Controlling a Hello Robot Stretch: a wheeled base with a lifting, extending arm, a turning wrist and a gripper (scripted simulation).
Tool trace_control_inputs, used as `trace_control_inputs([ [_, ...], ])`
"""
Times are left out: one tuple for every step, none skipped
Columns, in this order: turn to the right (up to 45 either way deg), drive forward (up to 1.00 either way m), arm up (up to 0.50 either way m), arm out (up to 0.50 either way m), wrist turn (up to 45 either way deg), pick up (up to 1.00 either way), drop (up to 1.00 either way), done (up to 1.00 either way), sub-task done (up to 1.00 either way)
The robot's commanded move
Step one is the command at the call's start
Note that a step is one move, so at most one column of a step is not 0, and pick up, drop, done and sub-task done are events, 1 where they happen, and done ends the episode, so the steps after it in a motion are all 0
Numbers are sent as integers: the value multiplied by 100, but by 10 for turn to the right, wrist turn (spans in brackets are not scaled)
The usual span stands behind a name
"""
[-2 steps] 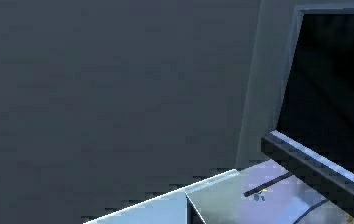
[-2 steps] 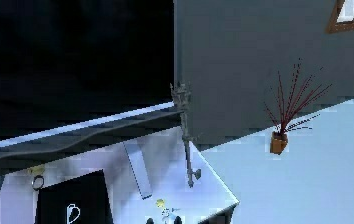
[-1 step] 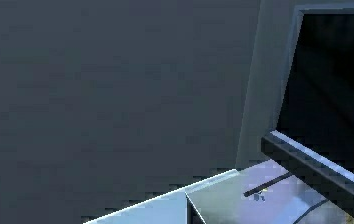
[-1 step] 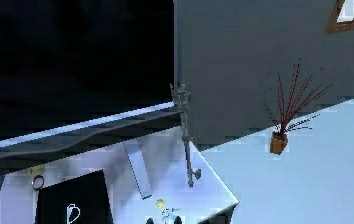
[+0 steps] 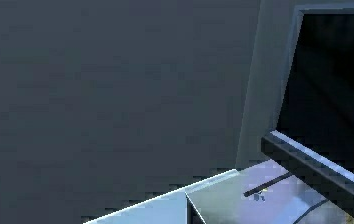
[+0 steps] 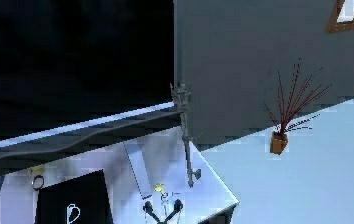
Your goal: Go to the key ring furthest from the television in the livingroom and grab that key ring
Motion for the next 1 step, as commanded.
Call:
trace_control_inputs([
  [0, 0, 0, 0, 0, 0, 0, 100, 0],
])
